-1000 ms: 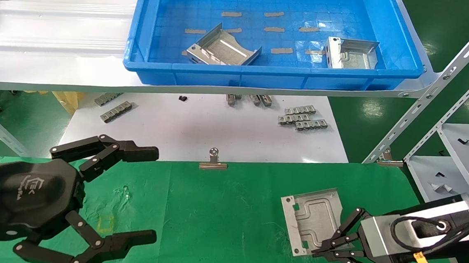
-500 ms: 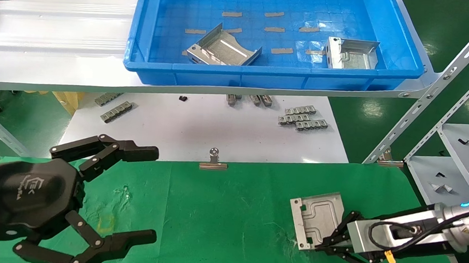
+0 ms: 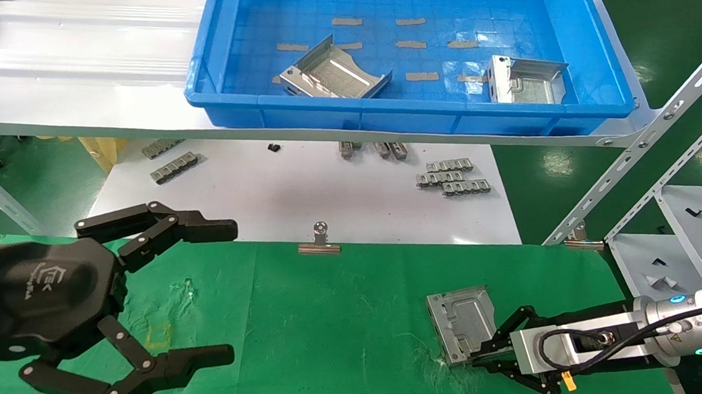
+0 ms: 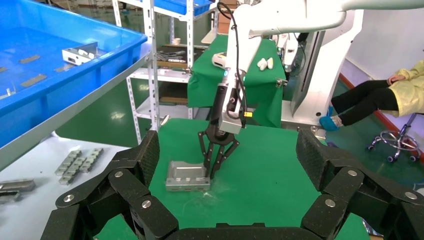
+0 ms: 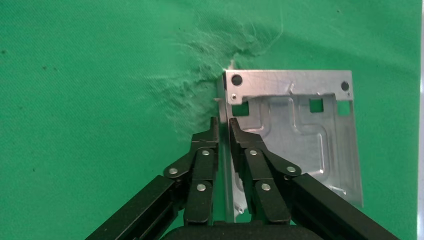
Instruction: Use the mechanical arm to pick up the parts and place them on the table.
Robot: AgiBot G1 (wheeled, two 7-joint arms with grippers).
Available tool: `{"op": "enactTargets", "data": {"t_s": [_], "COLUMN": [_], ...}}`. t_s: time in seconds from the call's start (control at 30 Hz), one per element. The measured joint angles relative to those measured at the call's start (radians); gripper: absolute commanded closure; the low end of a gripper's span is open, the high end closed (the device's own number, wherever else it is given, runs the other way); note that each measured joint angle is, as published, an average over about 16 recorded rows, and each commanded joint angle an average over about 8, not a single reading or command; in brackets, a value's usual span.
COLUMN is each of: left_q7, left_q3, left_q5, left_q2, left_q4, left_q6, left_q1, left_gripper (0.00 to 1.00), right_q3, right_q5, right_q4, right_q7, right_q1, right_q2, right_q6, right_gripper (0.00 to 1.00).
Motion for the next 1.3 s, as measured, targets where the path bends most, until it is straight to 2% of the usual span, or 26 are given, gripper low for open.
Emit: {"op": "enactTargets", "data": {"t_s": [0.2,0.57,1.0,1.3], "left_q7": [0.0,0.0,0.0,0.0], "left_q3": [0.0,0.0,0.0,0.0], "left_q5": [0.0,0.0,0.0,0.0], "left_q2": [0.0,0.0,0.0,0.0], "left_q4": [0.0,0.0,0.0,0.0], "left_q6": [0.0,0.0,0.0,0.0], "left_q1": [0.0,0.0,0.0,0.0], "left_gripper": [0.0,0.0,0.0,0.0], "right_q3": [0.017,0.088,0.122,0.207], "right_q5": [0.029,0.164,0.201,0.212], "right_q4": [-0.03,-0.012,0.026,0.135], "right_q7": [0.041,0.193,0.242,0.321], "right_q1": [0.021,0.027,0.006,-0.058], "right_q2": [0.002,0.031,0.045,0.076], "right_q6": [-0.046,-0.125,-0.129,-0.116], "right_gripper": [0.0,0.0,0.0,0.0]}}
